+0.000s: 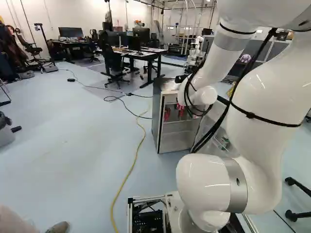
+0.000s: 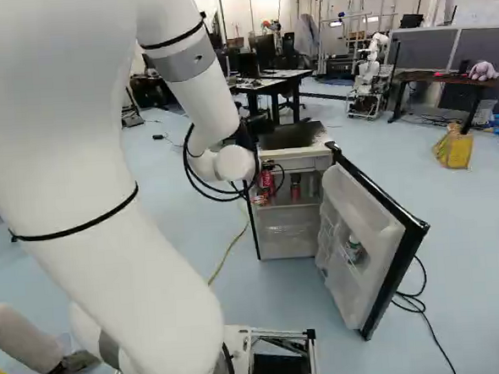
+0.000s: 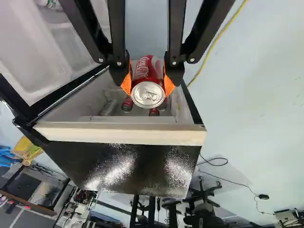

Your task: Grab a drink from the fridge

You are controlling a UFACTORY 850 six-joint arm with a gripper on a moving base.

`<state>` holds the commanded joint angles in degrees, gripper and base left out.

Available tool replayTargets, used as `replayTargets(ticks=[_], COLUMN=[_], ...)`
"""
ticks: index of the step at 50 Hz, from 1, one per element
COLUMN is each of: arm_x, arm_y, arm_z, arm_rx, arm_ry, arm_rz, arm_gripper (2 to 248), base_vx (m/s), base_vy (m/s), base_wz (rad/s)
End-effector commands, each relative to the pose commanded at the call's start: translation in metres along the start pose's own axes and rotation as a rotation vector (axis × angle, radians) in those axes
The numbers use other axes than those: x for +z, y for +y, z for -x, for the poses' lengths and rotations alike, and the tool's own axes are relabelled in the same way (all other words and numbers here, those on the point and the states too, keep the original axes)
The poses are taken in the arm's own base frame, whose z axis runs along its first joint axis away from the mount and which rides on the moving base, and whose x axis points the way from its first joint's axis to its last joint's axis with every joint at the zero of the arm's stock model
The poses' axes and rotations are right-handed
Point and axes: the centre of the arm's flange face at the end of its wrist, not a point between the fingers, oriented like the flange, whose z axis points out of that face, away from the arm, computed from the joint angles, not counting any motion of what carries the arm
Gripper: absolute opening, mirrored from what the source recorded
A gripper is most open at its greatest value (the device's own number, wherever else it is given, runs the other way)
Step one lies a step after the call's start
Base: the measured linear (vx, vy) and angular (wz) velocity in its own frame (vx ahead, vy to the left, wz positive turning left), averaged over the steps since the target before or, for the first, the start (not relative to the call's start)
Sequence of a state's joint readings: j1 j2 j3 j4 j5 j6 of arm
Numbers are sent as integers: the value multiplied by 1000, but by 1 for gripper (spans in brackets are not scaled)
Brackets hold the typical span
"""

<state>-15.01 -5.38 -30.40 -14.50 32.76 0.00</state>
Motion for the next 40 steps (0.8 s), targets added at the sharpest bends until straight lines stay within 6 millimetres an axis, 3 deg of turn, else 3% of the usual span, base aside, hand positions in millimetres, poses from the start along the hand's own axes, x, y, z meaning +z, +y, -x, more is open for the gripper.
replayTargets(ticks=[40], arm_x=[-6], arm_y=[5], arm_z=[-38], arm_rx=[23], arm_ry=[-9], arm_rz=[33], arm_gripper=[86], base_vx=[0], base_vy=[0], base_wz=[0])
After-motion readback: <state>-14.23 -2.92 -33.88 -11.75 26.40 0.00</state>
